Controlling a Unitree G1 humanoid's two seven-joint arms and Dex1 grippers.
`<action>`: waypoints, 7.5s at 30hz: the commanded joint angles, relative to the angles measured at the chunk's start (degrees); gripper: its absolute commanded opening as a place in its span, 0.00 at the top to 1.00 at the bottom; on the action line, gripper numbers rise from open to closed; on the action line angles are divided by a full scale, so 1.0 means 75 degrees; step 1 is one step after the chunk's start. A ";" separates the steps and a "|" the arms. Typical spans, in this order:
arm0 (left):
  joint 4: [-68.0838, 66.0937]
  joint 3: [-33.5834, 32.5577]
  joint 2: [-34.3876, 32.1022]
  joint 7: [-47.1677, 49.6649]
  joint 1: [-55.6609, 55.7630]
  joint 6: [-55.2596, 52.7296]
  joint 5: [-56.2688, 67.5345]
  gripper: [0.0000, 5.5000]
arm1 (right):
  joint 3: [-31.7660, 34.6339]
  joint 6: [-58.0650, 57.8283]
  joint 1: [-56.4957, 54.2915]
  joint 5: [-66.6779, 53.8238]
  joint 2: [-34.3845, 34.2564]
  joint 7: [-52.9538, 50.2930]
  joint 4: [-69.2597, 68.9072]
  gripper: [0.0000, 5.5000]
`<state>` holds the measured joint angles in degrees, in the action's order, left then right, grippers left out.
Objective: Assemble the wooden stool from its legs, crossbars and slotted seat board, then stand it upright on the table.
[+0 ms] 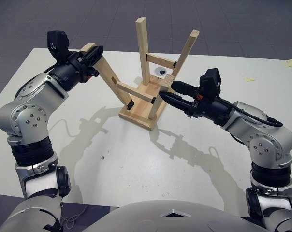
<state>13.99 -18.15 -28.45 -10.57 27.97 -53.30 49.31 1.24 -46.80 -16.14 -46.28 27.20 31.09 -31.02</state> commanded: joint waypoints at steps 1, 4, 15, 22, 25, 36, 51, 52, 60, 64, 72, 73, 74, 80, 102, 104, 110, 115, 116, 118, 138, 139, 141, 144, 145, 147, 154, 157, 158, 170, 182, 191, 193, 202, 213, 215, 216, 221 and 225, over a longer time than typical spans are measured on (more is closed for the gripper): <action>-0.0228 0.0074 -0.0128 -0.0005 -0.0026 -0.0344 -0.0129 0.81 | -0.0048 -0.0050 0.0163 0.0091 0.0094 -0.0063 -0.0073 0.59; -0.0243 0.0142 -0.0225 -0.0124 -0.0004 -0.0303 -0.0256 0.81 | -0.0062 -0.0021 0.0202 0.0091 0.0084 -0.0086 -0.0089 0.59; -0.0591 -0.0584 -0.0424 -0.0175 0.0642 -0.0222 0.0027 0.81 | -0.0100 0.0048 0.0253 0.0096 0.0056 -0.0152 -0.0090 0.59; -0.0605 -0.0530 -0.0212 -0.0210 0.0520 -0.0378 0.0120 0.81 | -0.0127 0.0097 0.0269 0.0094 0.0055 -0.0186 -0.0090 0.59; -0.0610 -0.0420 -0.0114 -0.0245 0.0400 -0.0388 0.0045 0.81 | -0.0136 0.0116 0.0283 0.0093 0.0074 -0.0202 -0.0099 0.59; -0.0654 -0.0179 0.0209 -0.0215 0.0109 -0.0444 -0.0049 0.81 | -0.0216 0.0187 0.0276 0.0173 0.0097 -0.0169 -0.0069 0.59; -0.0147 0.0844 -0.0319 -0.0491 -0.0198 -0.0086 -0.1040 0.81 | -0.0223 0.0261 0.0253 0.0197 0.0041 -0.0278 -0.0060 0.59; -0.0141 0.0826 -0.0261 -0.0459 -0.0224 -0.0095 -0.1010 0.81 | -0.0227 0.0263 0.0252 0.0197 0.0037 -0.0277 -0.0057 0.59; -0.0176 0.0795 -0.0290 -0.0472 -0.0142 -0.0046 -0.1003 0.81 | -0.0262 0.0299 0.0184 0.0286 0.0039 -0.0325 -0.0066 0.59; -0.0064 0.0832 -0.0317 -0.0510 -0.0139 -0.0062 -0.0979 0.81 | -0.0309 0.0370 0.0123 0.0560 0.0082 -0.0440 0.0008 0.59; -0.0213 0.0828 -0.0349 -0.0540 -0.0158 0.0082 -0.1115 0.81 | -0.0218 0.0495 0.0070 0.0820 0.0176 -0.0421 0.0317 0.60; -0.0198 0.0874 -0.0321 -0.0533 -0.0149 0.0098 -0.1133 0.81 | -0.0316 0.0472 0.0071 0.0826 0.0243 -0.0325 0.0251 0.60; -0.0185 0.0907 -0.0277 -0.0535 -0.0133 0.0104 -0.1117 0.81 | -0.0422 0.0457 0.0062 0.0842 0.0305 -0.0222 0.0183 0.60; -0.0246 0.1077 -0.0167 -0.0562 -0.0067 0.0188 -0.1185 0.81 | -0.0971 0.0438 -0.0211 0.1179 0.0434 0.0003 0.0059 0.62; 0.0009 0.1531 -0.0082 -0.0713 -0.0138 0.0360 -0.1493 0.81 | 0.1960 -0.0510 -0.3078 -0.3649 -0.0786 -0.2495 0.2105 0.14; 0.0056 0.1645 -0.0055 -0.0781 -0.0158 0.0355 -0.1488 0.81 | 0.1699 -0.0132 -0.3204 -0.2665 -0.0583 -0.2274 0.2789 0.09; 0.0053 0.1922 0.0030 -0.1170 -0.0072 0.0444 -0.1411 0.81 | 0.0892 0.0486 -0.2930 -0.1153 -0.0513 -0.0998 0.3637 0.02; 0.0018 0.2375 0.0164 -0.1735 0.0028 0.0631 -0.1410 0.81 | 0.0607 0.0606 -0.2384 -0.0718 -0.0645 -0.0346 0.3555 0.02; 0.0036 0.2467 0.0145 -0.1836 0.0030 0.0681 -0.1446 0.81 | 0.0579 0.0598 -0.2326 -0.0680 -0.0663 -0.0259 0.3495 0.02; 0.0070 0.2555 0.0159 -0.1944 0.0035 0.0725 -0.1461 0.81 | 0.0570 0.0503 -0.2282 -0.0722 -0.0664 -0.0114 0.3303 0.02; 0.0279 0.2927 0.0349 -0.2037 0.0048 0.0803 -0.1603 0.81 | -0.1394 0.1559 -0.2039 0.2333 -0.0615 0.1268 0.4453 0.02; 0.0276 0.2911 0.0347 -0.2026 0.0040 0.0799 -0.1602 0.81 | -0.1538 0.1642 -0.1986 0.2573 -0.0518 0.1324 0.4569 0.02; 0.0286 0.2900 0.0341 -0.2003 0.0023 0.0801 -0.1616 0.81 | -0.1996 0.1953 -0.1847 0.3205 -0.0270 0.1456 0.4834 0.02; 0.0271 0.2859 0.0382 -0.1933 0.0021 0.0799 -0.1604 0.81 | -0.2657 0.2293 -0.1589 0.3968 0.0052 0.1627 0.4926 0.02; 0.0265 0.2856 0.0379 -0.1916 0.0019 0.0803 -0.1612 0.81 | -0.2754 0.2294 -0.1537 0.4078 0.0100 0.1617 0.4875 0.02; 0.0293 0.2889 0.0341 -0.1901 0.0002 0.0829 -0.1667 0.81 | -0.2860 0.2311 -0.1479 0.4223 0.0155 0.1558 0.4829 0.02; 0.0238 0.2858 0.0303 -0.1843 -0.0159 0.0862 -0.1746 0.81 | -0.2855 0.2313 -0.1417 0.4217 0.0053 0.1384 0.4409 0.02; 0.0349 0.2923 0.0362 -0.1908 -0.0152 0.0886 -0.1668 0.81 | -0.2108 0.2306 -0.1643 0.3524 -0.0332 0.1261 0.4230 0.02; 0.0376 0.2940 0.0394 -0.1883 -0.0162 0.0874 -0.1657 0.81 | -0.1707 0.2160 -0.1758 0.3059 -0.0499 0.1260 0.4137 0.02; 0.1020 0.3714 0.0146 -0.1629 -0.0817 0.0960 -0.2309 0.80 | 0.2283 0.0156 -0.3935 -0.1065 -0.0722 -0.0578 0.3472 0.02; 0.0533 0.3185 0.0736 -0.0754 -0.0874 0.1212 -0.2369 0.64 | 0.2255 0.0184 -0.3767 -0.1058 -0.0759 -0.1521 0.2836 0.02; -0.0155 0.2336 0.1204 -0.1073 -0.0470 0.1302 -0.1928 0.36 | 0.2061 0.0179 -0.3550 -0.1131 -0.0813 -0.1565 0.2636 0.02; -0.0141 0.2110 0.1296 -0.1172 -0.0342 0.1355 -0.1761 0.30 | 0.2042 0.0181 -0.3513 -0.1145 -0.0842 -0.1578 0.2605 0.02; -0.0323 0.0773 0.1048 -0.0737 0.1665 0.1578 -0.1505 0.03 | 0.2015 0.0213 -0.3351 -0.1171 -0.0928 -0.1612 0.2524 0.02; -0.3388 0.0461 0.0978 -0.1456 0.5041 0.2647 -0.1745 0.02 | 0.1975 0.0321 -0.3591 -0.1149 -0.1095 -0.1851 0.2616 0.02; -0.3597 0.0511 0.1131 -0.1601 0.5005 0.2466 -0.1613 0.02 | 0.1970 0.0298 -0.3604 -0.1185 -0.1122 -0.1895 0.2607 0.02; -0.3645 0.0712 0.1268 -0.1700 0.4676 0.2336 -0.1661 0.02 | 0.1959 0.0279 -0.3550 -0.1175 -0.1141 -0.1942 0.2587 0.02; -0.3397 0.2031 0.2077 -0.1798 0.1748 0.1442 -0.1957 0.02 | 0.1718 0.0078 -0.2985 -0.1064 -0.1252 -0.2219 0.2274 0.02; -0.2722 0.2383 0.2469 -0.1464 0.0240 0.1336 -0.2041 0.02 | 0.1635 -0.0023 -0.2696 -0.1098 -0.1271 -0.2429 0.2023 0.02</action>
<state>-5.70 -5.65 -13.55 -24.03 44.03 -37.07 36.20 14.32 -45.28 -38.06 -54.46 17.81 14.61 -13.43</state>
